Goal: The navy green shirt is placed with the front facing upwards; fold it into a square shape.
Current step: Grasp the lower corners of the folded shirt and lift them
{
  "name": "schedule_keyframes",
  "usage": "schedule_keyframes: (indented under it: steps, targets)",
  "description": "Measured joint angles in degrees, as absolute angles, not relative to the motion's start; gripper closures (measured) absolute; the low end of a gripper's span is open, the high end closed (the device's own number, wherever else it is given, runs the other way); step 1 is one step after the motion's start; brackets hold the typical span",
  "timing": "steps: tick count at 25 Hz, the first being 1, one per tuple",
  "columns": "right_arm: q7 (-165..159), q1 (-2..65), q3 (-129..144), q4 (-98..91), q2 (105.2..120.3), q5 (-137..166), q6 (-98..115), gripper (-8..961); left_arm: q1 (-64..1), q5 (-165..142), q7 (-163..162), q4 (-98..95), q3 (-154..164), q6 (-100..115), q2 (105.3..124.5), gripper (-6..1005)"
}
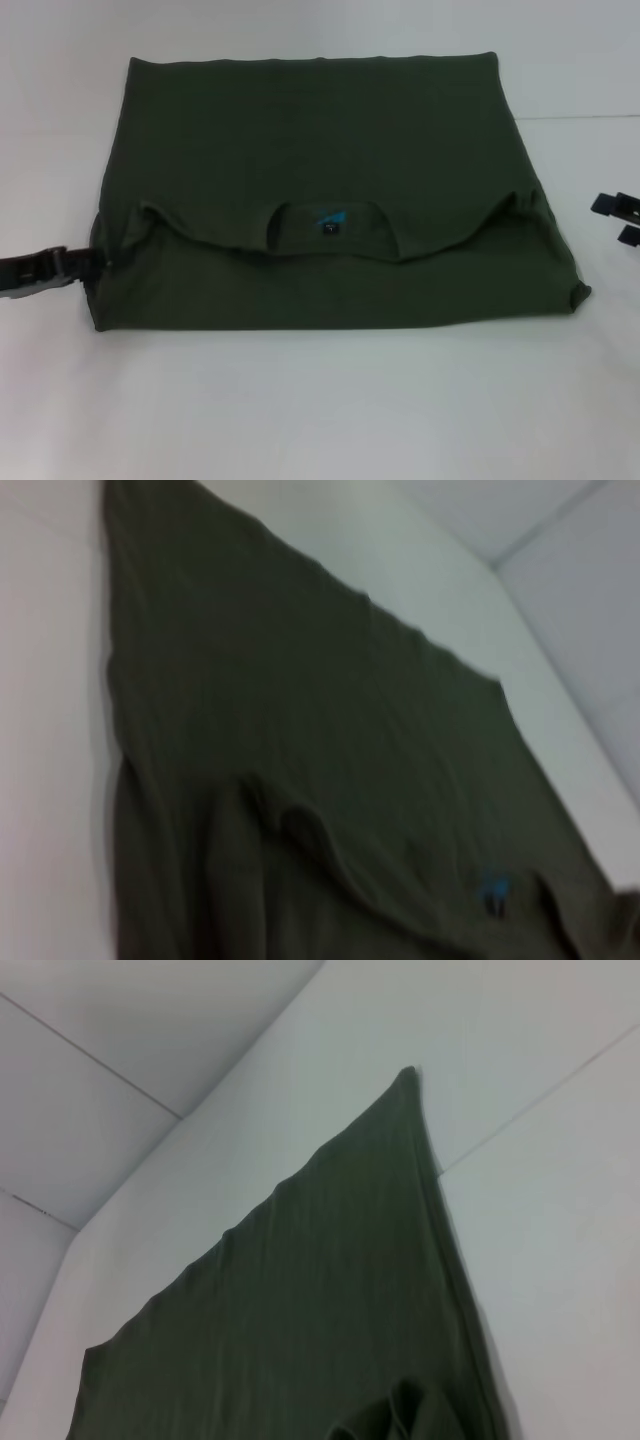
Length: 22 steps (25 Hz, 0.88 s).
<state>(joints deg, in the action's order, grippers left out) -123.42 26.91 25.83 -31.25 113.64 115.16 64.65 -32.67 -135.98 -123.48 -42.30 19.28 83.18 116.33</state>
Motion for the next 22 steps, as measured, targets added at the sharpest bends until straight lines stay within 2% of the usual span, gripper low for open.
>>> schedule_keyframes:
  steps: [4,9,11,22]
  targets:
    - [-123.07,26.50,25.86,-31.24,113.58,115.17,65.36,85,-32.49,-140.04,-122.22,-46.44,20.02,86.25,115.27,317]
    - [-122.79,26.48,25.91,-31.12,113.65,115.17,65.46,84,-32.72,-141.50,-121.44,-46.69,21.07,86.21,115.23,315]
    - [-122.78,26.55,25.98,-31.11,113.72,115.17,65.47,84,-32.78,-141.70,-120.72,-46.01,25.38,83.06,116.22,315]
    - [-122.69,26.89,27.04,-31.11,114.16,115.13,65.49,84,-32.85,-141.82,-121.27,-45.55,27.08,76.99,116.93,312]
